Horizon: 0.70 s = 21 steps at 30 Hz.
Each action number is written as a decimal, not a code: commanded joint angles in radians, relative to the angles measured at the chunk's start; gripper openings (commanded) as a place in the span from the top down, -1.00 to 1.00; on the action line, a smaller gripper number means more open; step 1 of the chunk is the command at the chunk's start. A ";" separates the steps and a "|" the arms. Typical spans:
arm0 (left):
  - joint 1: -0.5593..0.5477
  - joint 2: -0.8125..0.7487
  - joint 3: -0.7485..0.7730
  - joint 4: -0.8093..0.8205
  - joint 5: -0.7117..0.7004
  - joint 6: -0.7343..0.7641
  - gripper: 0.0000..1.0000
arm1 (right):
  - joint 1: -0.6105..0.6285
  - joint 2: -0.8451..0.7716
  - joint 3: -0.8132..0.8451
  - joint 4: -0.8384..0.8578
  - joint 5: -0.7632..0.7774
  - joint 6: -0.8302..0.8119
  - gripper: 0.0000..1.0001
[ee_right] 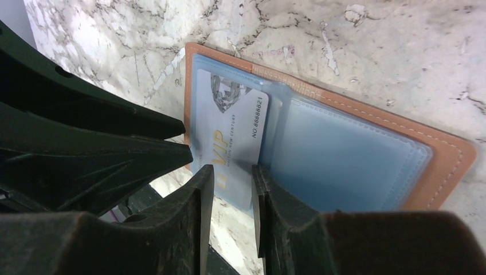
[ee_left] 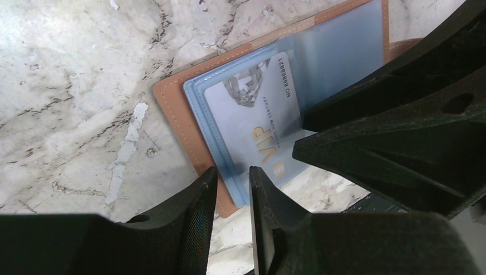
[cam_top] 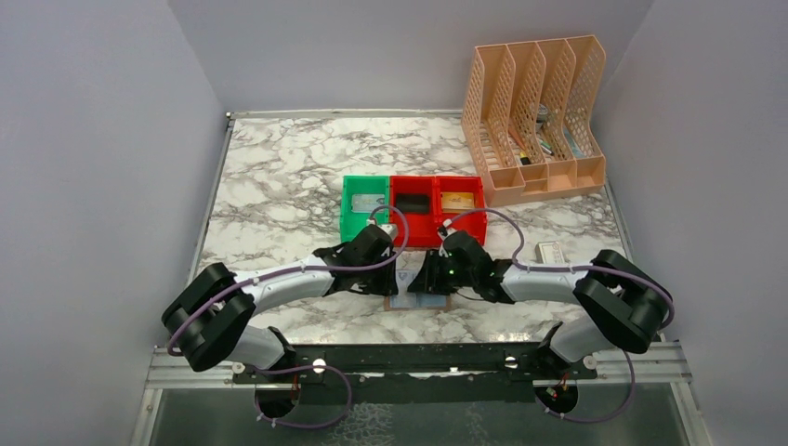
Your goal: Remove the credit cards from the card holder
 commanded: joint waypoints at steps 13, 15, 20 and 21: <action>-0.031 0.036 0.034 0.027 -0.053 -0.027 0.49 | -0.012 0.013 -0.029 -0.005 0.044 0.011 0.48; -0.034 0.036 0.035 0.026 -0.053 -0.028 0.50 | -0.014 0.025 -0.047 0.022 0.030 0.026 0.56; -0.036 0.041 0.037 0.027 -0.053 -0.028 0.55 | -0.023 0.030 -0.076 0.053 0.030 0.046 0.79; -0.038 0.042 0.037 0.027 -0.053 -0.027 0.56 | -0.029 0.033 -0.080 0.063 0.018 0.049 0.83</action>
